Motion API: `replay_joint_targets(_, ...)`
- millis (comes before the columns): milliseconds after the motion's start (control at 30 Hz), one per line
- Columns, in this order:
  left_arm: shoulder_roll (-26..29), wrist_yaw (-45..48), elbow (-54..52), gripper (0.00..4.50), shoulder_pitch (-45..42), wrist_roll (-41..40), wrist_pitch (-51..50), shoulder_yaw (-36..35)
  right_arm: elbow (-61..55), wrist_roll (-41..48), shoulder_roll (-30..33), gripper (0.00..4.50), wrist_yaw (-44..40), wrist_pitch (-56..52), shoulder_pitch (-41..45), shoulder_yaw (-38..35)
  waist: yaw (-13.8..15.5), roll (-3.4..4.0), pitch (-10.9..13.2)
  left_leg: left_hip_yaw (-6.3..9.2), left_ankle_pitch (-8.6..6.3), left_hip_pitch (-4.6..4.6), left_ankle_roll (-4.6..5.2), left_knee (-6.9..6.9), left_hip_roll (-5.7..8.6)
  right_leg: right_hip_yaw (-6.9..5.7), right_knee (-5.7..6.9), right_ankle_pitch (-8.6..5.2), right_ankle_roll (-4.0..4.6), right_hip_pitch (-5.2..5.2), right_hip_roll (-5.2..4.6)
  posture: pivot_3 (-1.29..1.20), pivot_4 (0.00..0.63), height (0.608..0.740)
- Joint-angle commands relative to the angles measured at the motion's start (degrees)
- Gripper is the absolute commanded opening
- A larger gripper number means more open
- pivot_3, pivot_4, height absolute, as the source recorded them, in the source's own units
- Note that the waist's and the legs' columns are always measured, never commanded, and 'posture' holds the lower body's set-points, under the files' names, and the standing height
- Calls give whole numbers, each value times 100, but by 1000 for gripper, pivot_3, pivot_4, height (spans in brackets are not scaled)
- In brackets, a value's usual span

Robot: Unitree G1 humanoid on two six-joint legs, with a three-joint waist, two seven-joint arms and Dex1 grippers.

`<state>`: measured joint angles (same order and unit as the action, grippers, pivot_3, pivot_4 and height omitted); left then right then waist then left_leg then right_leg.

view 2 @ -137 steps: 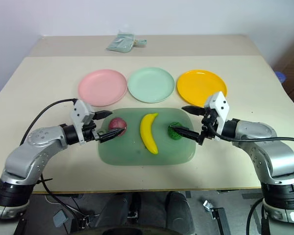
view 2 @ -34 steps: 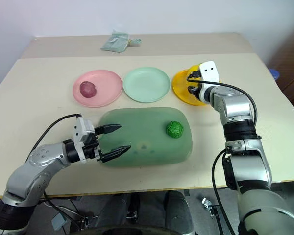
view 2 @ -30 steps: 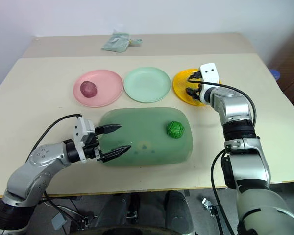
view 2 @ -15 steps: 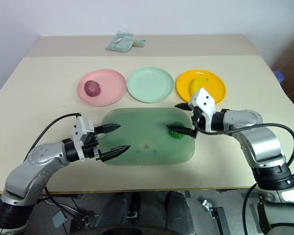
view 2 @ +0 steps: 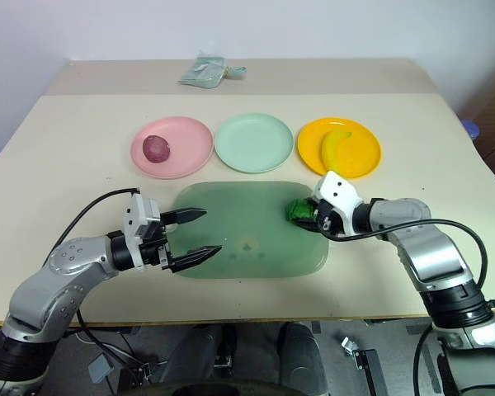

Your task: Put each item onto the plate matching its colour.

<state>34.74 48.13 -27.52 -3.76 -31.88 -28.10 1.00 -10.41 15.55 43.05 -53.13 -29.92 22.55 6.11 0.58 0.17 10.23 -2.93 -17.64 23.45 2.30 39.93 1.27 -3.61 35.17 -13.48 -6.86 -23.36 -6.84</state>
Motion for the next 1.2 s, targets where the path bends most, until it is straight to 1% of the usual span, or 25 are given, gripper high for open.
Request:
replay_joint_targets(33, 35, -124, -76, 4500, 59, -14, 108, -304, 228, -1, -745, 1685, 563, 84, 781, -37, -24, 1, 0, -1, 0, 0, -1, -2, -1, 1, 0, 0, 0, -2, 0, 0, 150, 740)
replay_joint_targets(67, 33, -177, -28, 4500, 64, 15, 142, -380, 465, -124, -1023, 1685, 837, 57, 1046, 3, -54, 0, 0, 0, 1, 0, -3, -2, -2, 0, 1, 0, 0, -3, 2, 0, 150, 740)
replay_joint_targets(133, 22, -304, 86, 4500, 76, 52, 189, -573, 1321, -483, -1699, 1685, 1606, -142, 1734, 95, -103, 2, 1, -1, 4, 0, -8, -6, -3, 0, 6, 0, 1, -8, 3, 0, 150, 740)
replay_joint_targets(200, 83, -368, 173, 4500, 154, 123, 240, -745, 2524, -826, -2403, 1685, 2411, -167, 2459, 131, -125, 1, 0, 2, 6, 2, -10, -7, 0, -2, 9, 0, 1, -10, 4, 0, 150, 740)
replay_joint_targets(233, 104, -389, 192, 4500, 197, 139, 262, -817, 3055, -961, -2652, 1685, 2656, -41, 2726, 153, -141, 1, 0, 2, 6, 2, -10, -8, 1, -2, 9, -1, 1, -10, 5, 0, 150, 740)
replay_joint_targets(333, 100, -468, 146, 4500, 319, 130, 285, -985, 4285, -1250, -3095, 1685, 3003, 556, 3252, 204, -126, 0, 0, 5, 6, 3, -11, -24, 7, -4, 8, -1, 2, -14, 5, 0, 150, 740)
replay_joint_targets(433, 70, -597, -11, 4500, 498, 153, 311, -1099, 5100, -1204, -3327, 1685, 2973, 1033, 3604, 42, -140, 2, 1, 4, 6, 5, -10, -39, 15, -4, 6, 0, 1, -13, 4, 0, 150, 740)
replay_joint_targets(500, 42, -700, -98, 4500, 591, 133, 313, -1155, 5334, -1245, -3334, 2749, 2872, 1306, 3691, 52, -158, 3, 1, 1, 7, 5, -11, -43, 16, -4, 4, 0, 0, -13, 4, 0, 150, 740)
replay_joint_targets(567, 22, -781, -188, 4500, 671, 110, 301, -1174, 5256, -1320, -3275, 3641, 2714, 1647, 3630, 135, -171, 3, 2, 1, 11, 4, -16, -43, 13, -5, 4, 0, -1, -13, 6, 0, 150, 740)
replay_joint_targets(600, 17, -811, -219, 4500, 735, 112, 313, -1197, 4897, -1345, -3189, 4116, 2563, 1793, 3459, 198, -176, 3, 1, 1, 13, 2, -21, -44, 10, -5, 5, 0, -1, -13, 10, 0, 150, 740)
replay_joint_targets(633, 6, -845, -253, 4500, 774, 120, 311, -1202, 4634, -1363, -3119, 4463, 2443, 1894, 3329, 230, -176, 3, 1, 2, 15, 2, -23, -45, 8, -5, 5, 0, -1, -13, 12, 0, 150, 740)
replay_joint_targets(700, 7, -868, -256, 4500, 833, 124, 328, -1261, 4161, -1338, -2959, 4463, 2252, 2139, 3071, 191, -170, 4, 2, 1, 17, -2, -28, -51, 6, -5, 7, 0, -1, -14, 13, 0, 150, 740)
replay_joint_targets(733, 22, -878, -213, 4500, 863, 138, 358, -1333, 3826, -1233, -2777, 4463, 2046, 2174, 2885, 102, -158, 4, 1, 2, 18, -2, -30, -53, 6, -5, 6, 0, -1, -15, 13, 0, 150, 740)
replay_joint_targets(800, 56, -916, -57, 4500, 930, 194, 463, -1556, 2998, -810, -2285, 4463, 1419, 1998, 2435, -185, -115, 4, 2, 2, 18, -2, -30, -53, 6, -5, 5, 0, -1, -14, 13, 0, 150, 740)
replay_joint_targets(900, 122, -973, 242, 4500, 1043, 353, 638, -1878, 2141, -236, -1639, 4463, 786, 1701, 1805, -612, -105, 3, 1, 4, 18, -1, -28, -53, 8, -6, -1, 0, -1, -9, 10, 0, 150, 740)
replay_joint_targets(967, 150, -984, 450, 4500, 1161, 417, 767, -2126, 1830, 91, -1223, 4463, 469, 1496, 1306, -935, -124, 3, 0, 3, 18, -4, -28, -53, 6, -6, 0, 0, -1, -8, 10, 0, 150, 740)
replay_joint_targets(1067, 177, -981, 637, 4500, 1389, 441, 865, -2493, 1531, 344, -652, 4463, 80, 1284, 531, -1292, -124, 1, 0, -1, 17, -8, -27, -57, 2, -6, -5, 0, 0, -7, 10, 0, 150, 740)
replay_joint_targets(1200, 152, -948, 694, 4500, 1764, 413, 912, -2832, 1256, 613, -230, 4463, -209, 1216, -147, -1649, -140, 1, 0, -11, 16, -10, -23, -60, 2, -1, -8, 0, 0, -9, 5, 0, 150, 740)
